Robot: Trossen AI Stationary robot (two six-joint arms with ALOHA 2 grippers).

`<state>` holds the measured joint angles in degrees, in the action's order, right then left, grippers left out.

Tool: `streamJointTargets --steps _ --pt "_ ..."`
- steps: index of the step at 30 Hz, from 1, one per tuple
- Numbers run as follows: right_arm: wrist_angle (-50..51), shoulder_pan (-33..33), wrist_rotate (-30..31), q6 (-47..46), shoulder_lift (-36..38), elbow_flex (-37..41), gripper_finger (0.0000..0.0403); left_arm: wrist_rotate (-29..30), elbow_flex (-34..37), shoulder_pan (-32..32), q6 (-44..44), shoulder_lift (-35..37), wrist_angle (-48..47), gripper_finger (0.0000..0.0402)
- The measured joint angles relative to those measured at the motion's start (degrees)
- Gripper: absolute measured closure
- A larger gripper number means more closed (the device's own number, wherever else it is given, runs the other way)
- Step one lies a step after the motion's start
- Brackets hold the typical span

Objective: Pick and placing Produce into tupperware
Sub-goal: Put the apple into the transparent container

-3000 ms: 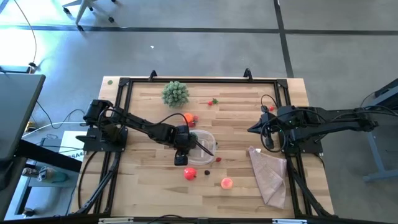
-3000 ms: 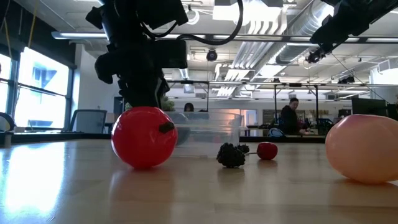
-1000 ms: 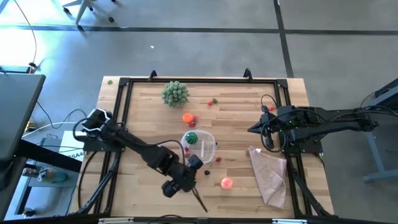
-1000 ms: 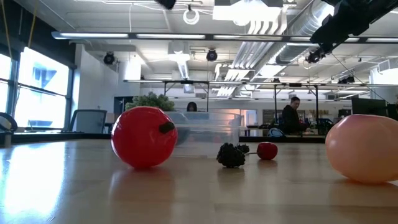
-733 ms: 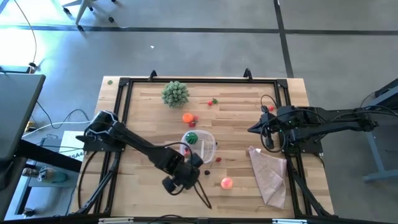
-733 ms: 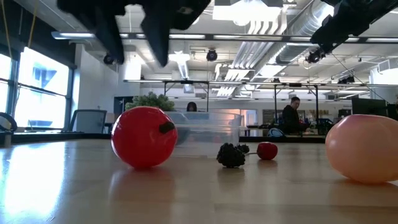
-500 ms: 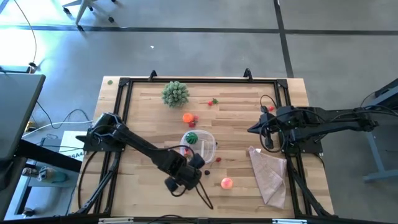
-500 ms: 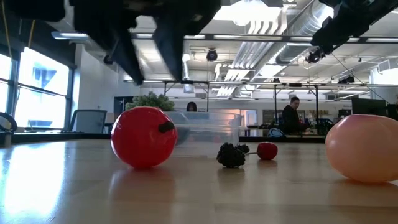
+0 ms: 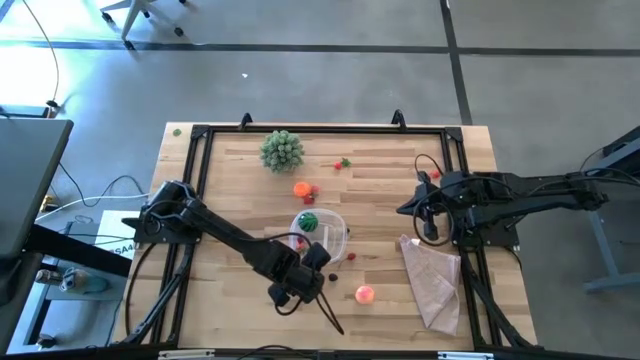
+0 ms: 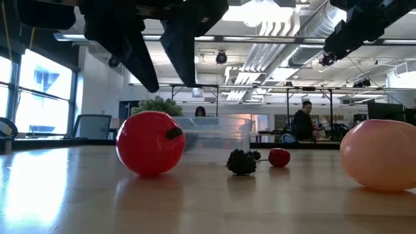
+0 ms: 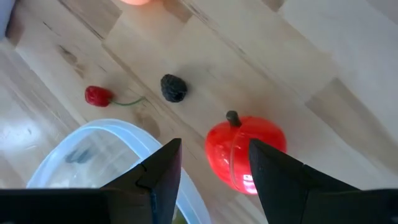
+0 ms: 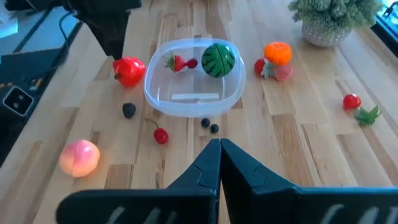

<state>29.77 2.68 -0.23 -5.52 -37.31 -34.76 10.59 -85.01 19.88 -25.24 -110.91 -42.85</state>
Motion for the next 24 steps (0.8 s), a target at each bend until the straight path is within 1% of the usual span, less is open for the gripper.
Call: streamJointTargets --steps 16,19,24 --pt "0.01 0.00 0.00 0.00 -0.23 0.00 0.0403 -0.39 0.00 0.00 0.11 0.00 -0.63 0.0224" --pt "0.00 0.00 -0.01 0.00 -0.23 0.00 0.0403 -0.91 0.00 0.00 0.20 0.00 -0.62 0.0207" --pt "-0.01 0.00 -0.01 0.01 -0.23 0.00 0.0403 -2.19 0.00 0.00 0.56 0.00 -0.61 0.0152"
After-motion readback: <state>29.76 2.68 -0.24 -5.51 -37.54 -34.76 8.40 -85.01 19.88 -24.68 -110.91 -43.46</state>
